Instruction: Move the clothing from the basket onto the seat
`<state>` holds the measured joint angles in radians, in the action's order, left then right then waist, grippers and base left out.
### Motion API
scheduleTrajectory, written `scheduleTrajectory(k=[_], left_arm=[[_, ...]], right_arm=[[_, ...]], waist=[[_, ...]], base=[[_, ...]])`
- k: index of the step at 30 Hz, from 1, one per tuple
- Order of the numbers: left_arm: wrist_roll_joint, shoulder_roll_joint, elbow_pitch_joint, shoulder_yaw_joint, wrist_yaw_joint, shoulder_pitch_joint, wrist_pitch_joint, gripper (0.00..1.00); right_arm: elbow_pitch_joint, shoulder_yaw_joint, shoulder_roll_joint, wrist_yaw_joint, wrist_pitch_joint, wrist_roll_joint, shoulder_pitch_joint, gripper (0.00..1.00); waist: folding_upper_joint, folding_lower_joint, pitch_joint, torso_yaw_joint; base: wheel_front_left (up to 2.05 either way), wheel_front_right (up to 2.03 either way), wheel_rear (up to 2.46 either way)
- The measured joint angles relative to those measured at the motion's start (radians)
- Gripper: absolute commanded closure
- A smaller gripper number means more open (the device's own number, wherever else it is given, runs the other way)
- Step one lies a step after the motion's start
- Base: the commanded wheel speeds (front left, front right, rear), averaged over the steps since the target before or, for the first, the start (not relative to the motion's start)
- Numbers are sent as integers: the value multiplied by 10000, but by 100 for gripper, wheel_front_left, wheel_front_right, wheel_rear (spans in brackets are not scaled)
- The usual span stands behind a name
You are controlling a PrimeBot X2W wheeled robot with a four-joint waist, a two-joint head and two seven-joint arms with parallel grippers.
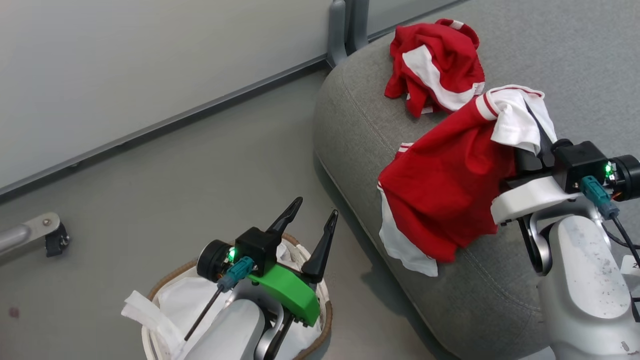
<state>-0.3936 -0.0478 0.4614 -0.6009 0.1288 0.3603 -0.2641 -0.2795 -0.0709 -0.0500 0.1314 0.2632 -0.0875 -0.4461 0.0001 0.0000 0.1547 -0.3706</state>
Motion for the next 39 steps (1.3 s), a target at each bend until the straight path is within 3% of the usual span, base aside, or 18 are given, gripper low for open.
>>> scheduleTrajectory(k=[8,19,23,31,39], left_arm=[[86,-21,-27,-387,0,521,0,0],[268,-280,-332,-520,0,1432,0,0],[366,-362,-497,-410,0,1778,0,0],[556,-401,-688,-483,0,2245,0,0],[617,-451,-679,-433,0,2294,0,0]], right_arm=[[-50,-447,-98,0,0,-180,-1346,100],[-1383,-1409,-2437,0,0,-291,-5240,100],[-2236,-1774,-3016,0,0,-464,-6144,100],[-3616,-3020,-3149,0,0,-1281,-6312,100],[-4357,-3703,-2403,0,0,-1927,-5561,100]], waist=[[0,0,849,-30],[0,0,2080,799],[0,1,2648,1171],[0,1,3803,1818],[0,2,4666,2285]], base=[[0,0,0],[0,0,0],[0,0,0],[0,0,0],[0,0,0]])
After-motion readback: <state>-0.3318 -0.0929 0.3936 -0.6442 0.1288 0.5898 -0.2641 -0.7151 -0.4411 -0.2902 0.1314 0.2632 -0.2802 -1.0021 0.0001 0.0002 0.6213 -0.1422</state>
